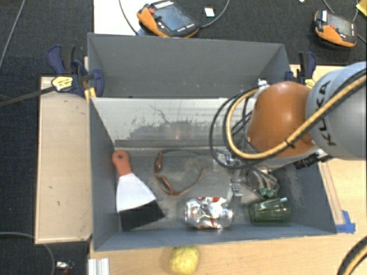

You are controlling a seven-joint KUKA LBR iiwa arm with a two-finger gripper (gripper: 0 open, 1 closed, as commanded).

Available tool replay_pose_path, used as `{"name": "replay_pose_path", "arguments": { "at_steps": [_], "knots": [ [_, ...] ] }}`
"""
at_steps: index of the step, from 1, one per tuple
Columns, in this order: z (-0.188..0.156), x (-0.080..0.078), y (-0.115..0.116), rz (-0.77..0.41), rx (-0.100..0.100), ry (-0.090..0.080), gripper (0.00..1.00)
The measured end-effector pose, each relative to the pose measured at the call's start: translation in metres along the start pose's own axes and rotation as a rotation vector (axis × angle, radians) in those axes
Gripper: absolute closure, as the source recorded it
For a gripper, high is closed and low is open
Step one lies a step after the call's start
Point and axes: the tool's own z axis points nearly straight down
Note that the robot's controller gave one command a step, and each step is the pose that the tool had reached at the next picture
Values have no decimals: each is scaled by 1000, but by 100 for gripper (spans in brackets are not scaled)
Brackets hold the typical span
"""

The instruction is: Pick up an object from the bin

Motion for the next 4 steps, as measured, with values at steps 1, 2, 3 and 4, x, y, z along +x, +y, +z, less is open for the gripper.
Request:
{"name": "replay_pose_path", "arguments": {
  "at_steps": [1,2,3,4],
  "knots": [
    [-4,-2,0,2,0,-8,0],
    [45,21,20,-170,0,-7,0],
    [30,18,20,-217,0,-12,0],
    [54,23,17,-46,-1,-9,0]
  ]
}}
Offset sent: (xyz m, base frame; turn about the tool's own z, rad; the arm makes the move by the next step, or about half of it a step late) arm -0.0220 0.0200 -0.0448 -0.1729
